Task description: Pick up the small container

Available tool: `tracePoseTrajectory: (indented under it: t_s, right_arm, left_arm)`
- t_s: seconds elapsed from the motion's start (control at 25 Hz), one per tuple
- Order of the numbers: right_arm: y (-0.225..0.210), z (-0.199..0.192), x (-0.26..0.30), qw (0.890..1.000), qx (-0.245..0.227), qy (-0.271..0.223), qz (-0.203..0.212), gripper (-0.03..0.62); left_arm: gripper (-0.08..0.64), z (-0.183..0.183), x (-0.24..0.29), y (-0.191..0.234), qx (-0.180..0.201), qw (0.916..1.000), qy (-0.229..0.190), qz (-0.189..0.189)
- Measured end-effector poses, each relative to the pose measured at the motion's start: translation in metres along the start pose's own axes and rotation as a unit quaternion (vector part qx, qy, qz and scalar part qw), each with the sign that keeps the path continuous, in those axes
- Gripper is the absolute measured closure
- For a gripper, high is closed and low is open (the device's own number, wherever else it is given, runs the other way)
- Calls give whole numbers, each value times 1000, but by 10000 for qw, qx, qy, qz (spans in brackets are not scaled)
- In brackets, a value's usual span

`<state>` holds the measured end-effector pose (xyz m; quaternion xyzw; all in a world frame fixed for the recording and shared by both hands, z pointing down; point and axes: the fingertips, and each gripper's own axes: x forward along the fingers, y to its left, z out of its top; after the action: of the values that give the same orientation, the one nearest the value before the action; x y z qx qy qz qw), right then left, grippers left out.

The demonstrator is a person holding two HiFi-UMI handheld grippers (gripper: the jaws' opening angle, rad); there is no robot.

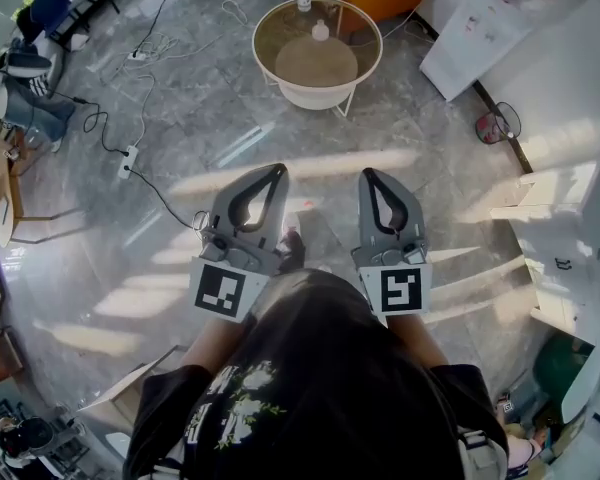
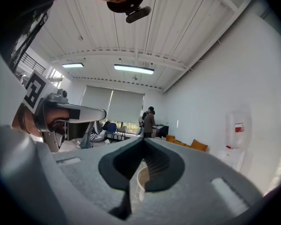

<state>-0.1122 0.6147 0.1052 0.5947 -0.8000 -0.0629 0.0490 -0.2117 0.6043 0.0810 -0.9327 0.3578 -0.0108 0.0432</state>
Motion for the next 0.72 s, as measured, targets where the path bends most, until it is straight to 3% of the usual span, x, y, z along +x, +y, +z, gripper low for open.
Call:
tracePoseTrajectory:
  t_s: [0.72]
  right_arm:
    - [6,7,151,9990,45,-20,-445,597]
  left_arm:
    - [557,-13,58,154,-12,9991,-131,-414]
